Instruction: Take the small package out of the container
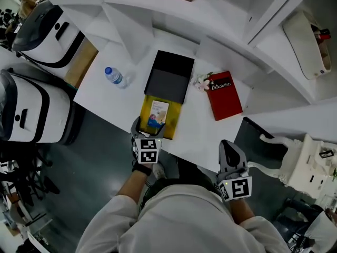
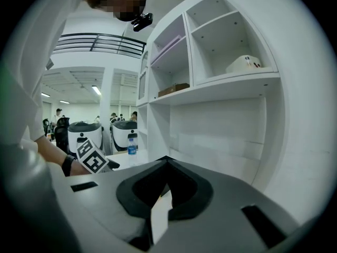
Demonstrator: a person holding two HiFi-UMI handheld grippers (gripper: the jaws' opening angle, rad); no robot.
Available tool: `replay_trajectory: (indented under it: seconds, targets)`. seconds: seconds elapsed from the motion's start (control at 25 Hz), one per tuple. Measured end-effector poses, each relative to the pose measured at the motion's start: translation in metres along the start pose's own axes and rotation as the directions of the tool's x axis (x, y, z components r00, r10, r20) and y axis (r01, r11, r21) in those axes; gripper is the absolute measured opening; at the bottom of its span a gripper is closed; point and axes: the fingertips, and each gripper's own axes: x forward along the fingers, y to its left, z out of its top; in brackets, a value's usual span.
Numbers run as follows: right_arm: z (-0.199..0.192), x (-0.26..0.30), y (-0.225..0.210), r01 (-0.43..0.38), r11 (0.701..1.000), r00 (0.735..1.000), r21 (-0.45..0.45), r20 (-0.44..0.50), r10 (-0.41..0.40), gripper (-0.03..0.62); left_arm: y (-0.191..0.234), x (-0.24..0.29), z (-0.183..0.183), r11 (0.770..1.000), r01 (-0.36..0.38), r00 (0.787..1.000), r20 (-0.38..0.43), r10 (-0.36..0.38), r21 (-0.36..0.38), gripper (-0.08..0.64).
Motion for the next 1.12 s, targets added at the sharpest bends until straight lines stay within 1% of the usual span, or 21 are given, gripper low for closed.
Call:
replay_trajectory:
  seconds: [0.2,0.48,0.8,1.12]
  targets:
    - [-0.007,0.009,-0.019,0.011,1.000,1.000,0.011,-0.022,-0.011,0.023,-0.001,0.031,-0.010,1.000,-0.006,0.998,-0.058,0.006,0.001,0.456]
    - [-0.019,0.017,-0.039,0.020,0.999,0.999,0.029,-0.048,-0.018,0.023,-0.004,0.066,-0.028,1.000,-0.002,0.990,-0.139,0.003,0.005,0.456]
    - [-0.036,0.018,-0.062,0.045,0.998,0.996,0.050,-0.085,-0.041,0.023,-0.003,0.102,-0.052,1.000,-0.011,0.969,-0.248,0.011,0.003,0.456]
    - [-0.043,0.019,-0.075,0.059,0.996,0.994,0.061,-0.100,-0.053,0.023,-0.002,0.120,-0.069,1.000,-0.014,0.946,-0.324,0.014,0.003,0.456]
